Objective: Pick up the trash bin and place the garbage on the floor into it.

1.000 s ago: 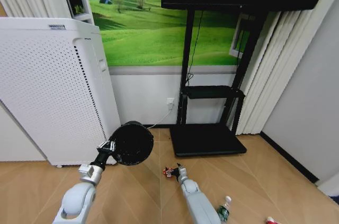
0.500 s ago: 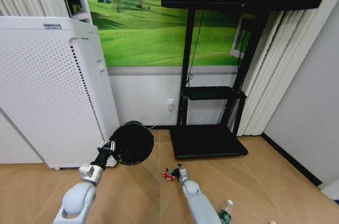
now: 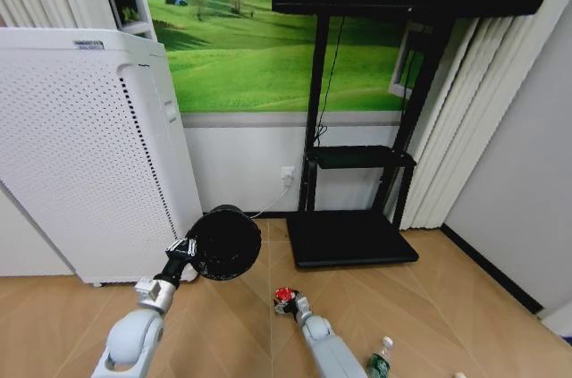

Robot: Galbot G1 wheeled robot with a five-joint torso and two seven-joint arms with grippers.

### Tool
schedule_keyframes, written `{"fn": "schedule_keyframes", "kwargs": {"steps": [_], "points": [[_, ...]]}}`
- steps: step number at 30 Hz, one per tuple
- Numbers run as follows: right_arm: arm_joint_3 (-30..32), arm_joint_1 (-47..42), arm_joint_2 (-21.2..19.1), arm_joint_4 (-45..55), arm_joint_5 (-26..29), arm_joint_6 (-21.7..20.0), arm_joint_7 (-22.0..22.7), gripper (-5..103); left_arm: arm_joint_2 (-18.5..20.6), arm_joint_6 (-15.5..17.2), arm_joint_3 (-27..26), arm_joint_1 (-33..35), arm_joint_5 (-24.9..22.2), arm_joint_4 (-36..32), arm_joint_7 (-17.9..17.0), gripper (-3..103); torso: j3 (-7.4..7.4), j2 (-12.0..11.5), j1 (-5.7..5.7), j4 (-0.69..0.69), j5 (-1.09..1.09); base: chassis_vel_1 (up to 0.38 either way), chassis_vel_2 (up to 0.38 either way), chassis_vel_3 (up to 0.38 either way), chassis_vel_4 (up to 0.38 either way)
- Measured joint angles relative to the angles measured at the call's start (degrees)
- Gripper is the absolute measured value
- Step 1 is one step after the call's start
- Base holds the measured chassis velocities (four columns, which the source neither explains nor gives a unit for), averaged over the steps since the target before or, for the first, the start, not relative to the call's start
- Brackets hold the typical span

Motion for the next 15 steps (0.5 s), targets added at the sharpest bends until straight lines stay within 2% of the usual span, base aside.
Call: {"fn": "schedule_keyframes", "kwargs": {"steps": [15], "points": [[0.7, -0.5, 0.0, -0.2, -2.7, -0.6, 0.0, 100, 0.1, 0.6, 0.8, -0.4, 0.0, -0.4, -0.5, 3, 0.0, 0.0, 0.0, 0.0, 0.0, 0.0, 0.0, 0.0, 0.0]]}}
